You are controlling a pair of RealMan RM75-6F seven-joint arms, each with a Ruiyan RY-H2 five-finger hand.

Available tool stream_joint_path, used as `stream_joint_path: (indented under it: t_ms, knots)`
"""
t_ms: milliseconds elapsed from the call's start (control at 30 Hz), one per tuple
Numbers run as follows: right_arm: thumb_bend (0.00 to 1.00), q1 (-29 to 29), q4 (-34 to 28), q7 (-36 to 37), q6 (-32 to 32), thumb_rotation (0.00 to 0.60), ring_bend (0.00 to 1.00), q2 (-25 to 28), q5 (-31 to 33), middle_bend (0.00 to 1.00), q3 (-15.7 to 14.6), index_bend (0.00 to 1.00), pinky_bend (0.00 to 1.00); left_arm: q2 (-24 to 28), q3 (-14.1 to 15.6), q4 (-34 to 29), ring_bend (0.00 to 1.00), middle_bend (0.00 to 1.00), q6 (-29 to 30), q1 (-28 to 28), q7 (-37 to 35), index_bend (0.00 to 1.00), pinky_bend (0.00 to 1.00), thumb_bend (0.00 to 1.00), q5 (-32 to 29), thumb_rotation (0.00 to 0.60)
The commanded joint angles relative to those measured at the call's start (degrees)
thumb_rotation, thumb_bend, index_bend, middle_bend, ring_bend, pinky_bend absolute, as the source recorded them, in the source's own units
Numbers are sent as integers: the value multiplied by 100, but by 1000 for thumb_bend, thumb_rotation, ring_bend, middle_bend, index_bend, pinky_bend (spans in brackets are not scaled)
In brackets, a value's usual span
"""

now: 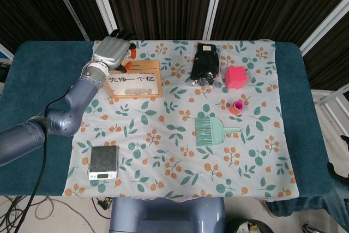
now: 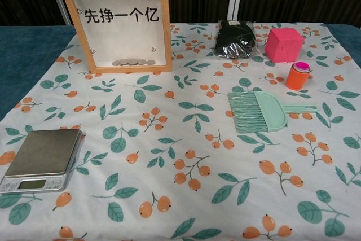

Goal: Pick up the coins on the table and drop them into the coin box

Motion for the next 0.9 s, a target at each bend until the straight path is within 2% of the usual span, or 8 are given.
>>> stream_joint_path:
  t_ms: [33,233,267,400,567,733,900]
  knots:
    - [395,4,8,21,-12,600,0,3,-24,91,-4,179,0,509,-255,-1204,0,100,1429,701,-330,459,0,437,1154,600]
    - [395,14,133,178,35,600,0,-22,-337,92,-46,180,0,969,188,-2560,0,83,3042,1788,152,393,0,438,2027,600]
    - [395,10,156,225,67,600,0,-36,-430,92,-58,180,0,1004,345,-2859,0,79,3579,2163,217,378,0,438,2280,600]
    - [395,6,277,280,130,600,0,-70,-614,91,-88,180,0,882,739,-3276,0,59,4820,3113,319,307,0,433,3086,600]
    - [394,-1,312,325,148,600,0,-70,-700,91,-107,180,0,739,1040,-3407,0,37,5338,3807,218,275,0,431,3465,600]
    - [395,13,359,390,152,600,0,-42,-915,84,-161,180,0,629,1400,-3386,0,0,5513,4455,-69,206,0,419,3691,600]
    - [395,58,445,377,102,600,0,7,-1272,82,-296,179,0,465,1679,-3137,0,0,5690,5058,-453,181,0,411,4067,600]
